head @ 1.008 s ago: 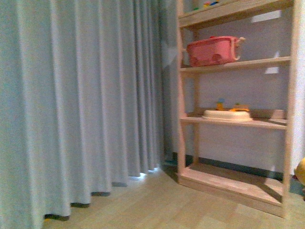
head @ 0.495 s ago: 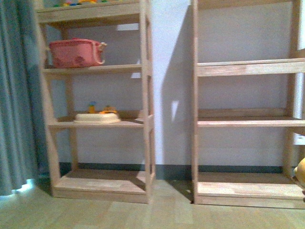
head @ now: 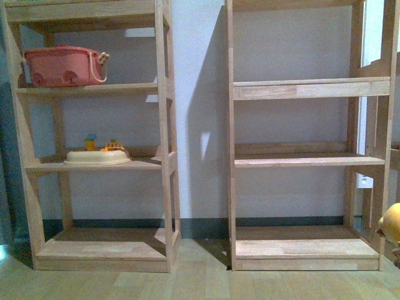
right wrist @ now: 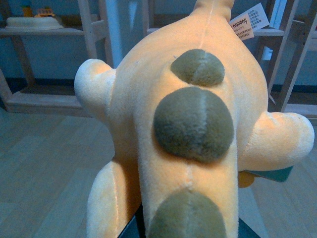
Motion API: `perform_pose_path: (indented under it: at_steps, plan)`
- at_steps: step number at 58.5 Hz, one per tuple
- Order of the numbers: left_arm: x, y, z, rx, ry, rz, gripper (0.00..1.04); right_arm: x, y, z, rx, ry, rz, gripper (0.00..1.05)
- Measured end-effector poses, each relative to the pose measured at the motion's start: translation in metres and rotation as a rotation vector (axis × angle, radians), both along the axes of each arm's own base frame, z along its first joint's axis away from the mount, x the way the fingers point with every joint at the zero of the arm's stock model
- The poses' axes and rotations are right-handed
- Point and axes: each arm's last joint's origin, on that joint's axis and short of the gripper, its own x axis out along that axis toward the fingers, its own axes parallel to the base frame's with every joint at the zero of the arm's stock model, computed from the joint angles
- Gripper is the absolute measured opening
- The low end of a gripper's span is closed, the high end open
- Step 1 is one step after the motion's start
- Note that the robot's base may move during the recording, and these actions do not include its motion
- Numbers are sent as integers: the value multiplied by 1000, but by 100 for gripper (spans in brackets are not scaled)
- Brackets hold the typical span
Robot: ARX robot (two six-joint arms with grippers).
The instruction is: Put away toys
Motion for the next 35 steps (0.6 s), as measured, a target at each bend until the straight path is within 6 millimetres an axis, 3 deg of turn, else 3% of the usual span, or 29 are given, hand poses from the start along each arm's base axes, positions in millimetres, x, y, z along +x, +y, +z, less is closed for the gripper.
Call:
perform_pose_path:
  at_steps: [35]
  plan:
    - [0, 0, 0, 0, 0, 0, 98, 0, 0, 0, 0, 0, 0, 7]
